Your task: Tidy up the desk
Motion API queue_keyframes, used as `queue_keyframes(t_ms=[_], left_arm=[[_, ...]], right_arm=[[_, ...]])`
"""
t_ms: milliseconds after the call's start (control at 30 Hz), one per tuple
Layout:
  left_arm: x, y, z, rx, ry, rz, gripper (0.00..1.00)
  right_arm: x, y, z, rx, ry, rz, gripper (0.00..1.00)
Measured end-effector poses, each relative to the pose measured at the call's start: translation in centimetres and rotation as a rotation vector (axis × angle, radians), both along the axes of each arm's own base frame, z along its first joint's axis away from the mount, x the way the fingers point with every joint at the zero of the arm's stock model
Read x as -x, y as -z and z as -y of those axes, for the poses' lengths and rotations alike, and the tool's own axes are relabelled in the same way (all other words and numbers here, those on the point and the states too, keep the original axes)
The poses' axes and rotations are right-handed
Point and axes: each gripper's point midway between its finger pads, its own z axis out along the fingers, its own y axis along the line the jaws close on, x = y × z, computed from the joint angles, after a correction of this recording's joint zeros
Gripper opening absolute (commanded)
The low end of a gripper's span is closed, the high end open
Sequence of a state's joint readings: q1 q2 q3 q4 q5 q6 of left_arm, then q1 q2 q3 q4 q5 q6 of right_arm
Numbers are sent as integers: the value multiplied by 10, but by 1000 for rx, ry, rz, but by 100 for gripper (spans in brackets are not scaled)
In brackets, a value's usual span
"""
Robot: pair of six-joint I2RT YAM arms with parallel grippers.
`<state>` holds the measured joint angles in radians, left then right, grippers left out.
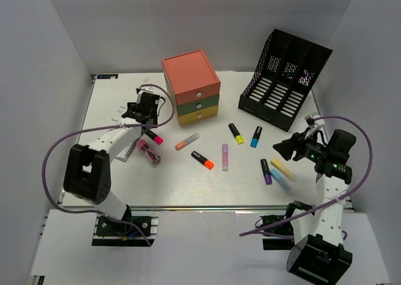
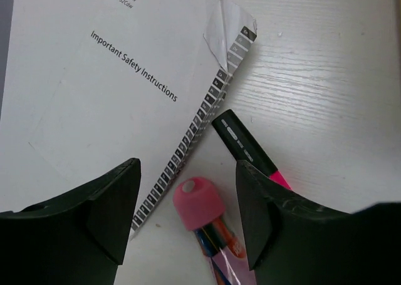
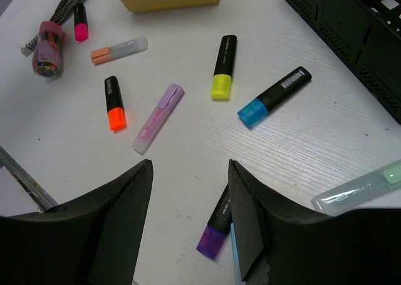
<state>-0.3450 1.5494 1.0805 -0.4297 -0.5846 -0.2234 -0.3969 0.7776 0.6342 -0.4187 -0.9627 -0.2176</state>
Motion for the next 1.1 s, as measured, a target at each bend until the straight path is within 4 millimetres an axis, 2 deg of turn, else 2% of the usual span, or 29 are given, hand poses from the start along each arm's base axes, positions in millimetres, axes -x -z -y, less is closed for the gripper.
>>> queue_keyframes(t_ms=[233, 367, 500, 833, 933, 1100], left_arm=[[-20, 38, 2, -21, 66, -91, 77], [-33, 51, 7, -26, 97, -117, 78], [-44, 63, 5, -38, 97, -129, 78], [-54, 87, -27, -67, 40, -175, 78], [-55, 94, -31, -78, 37, -188, 78], [-62, 93, -32, -93, 34, -167, 75]], right_arm=[[0, 0, -1, -4, -5, -1, 58], [0, 1, -2, -7, -10, -8, 58], [0, 3, -2, -8, -11, -15, 58], [-1, 5, -2, -12, -15, -26, 58], [-1, 6, -3, -13, -17, -29, 58], [-2, 7, -2, -14, -19, -34, 58]])
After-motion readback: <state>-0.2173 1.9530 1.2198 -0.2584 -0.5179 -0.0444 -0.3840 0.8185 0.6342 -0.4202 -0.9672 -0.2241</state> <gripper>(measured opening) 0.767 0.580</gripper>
